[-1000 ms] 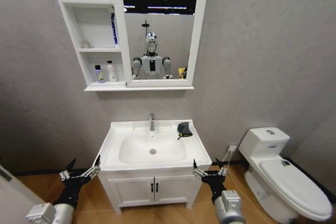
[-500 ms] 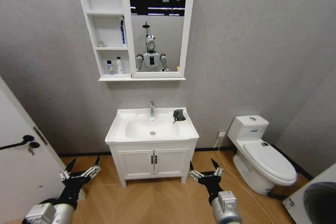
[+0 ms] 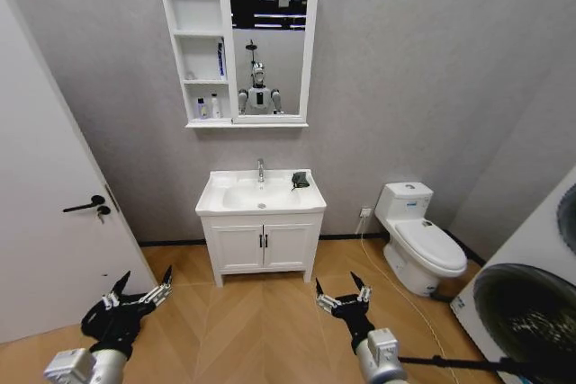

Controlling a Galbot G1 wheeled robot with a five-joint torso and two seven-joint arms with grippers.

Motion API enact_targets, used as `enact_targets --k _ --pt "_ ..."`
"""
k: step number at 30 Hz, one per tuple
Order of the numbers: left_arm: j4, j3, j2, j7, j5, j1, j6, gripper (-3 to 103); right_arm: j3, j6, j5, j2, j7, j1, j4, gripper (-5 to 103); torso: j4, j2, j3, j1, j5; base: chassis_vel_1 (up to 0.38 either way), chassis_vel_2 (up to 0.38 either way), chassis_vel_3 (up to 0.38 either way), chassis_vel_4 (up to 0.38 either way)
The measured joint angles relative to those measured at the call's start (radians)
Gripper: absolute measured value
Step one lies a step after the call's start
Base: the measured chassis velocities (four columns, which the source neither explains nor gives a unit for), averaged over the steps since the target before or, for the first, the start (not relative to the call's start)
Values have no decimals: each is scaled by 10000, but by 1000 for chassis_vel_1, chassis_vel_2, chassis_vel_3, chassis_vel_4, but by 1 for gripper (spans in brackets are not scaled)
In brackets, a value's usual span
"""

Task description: Move facial cleanser and shampoo from washbasin to cabinet, then wipe washbasin with towel.

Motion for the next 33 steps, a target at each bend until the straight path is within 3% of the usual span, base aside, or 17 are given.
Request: enact_targets --k 2,8,33 --pt "0 11 0 3 0 -2 0 100 28 -18 -98 -1 1 -12 0 100 -18 -1 2 1 7 28 -34 -104 80" --pt "0 11 0 5 0 -4 1 100 34 -40 -116 -2 2 -7 -1 100 -2 -11 8 22 9 -39 -20 25 -14" --pt "0 9 0 4 0 -2 0 100 35 -66 -110 2 24 -10 4 100 -7 -6 4 10 5 -7 7 10 -5"
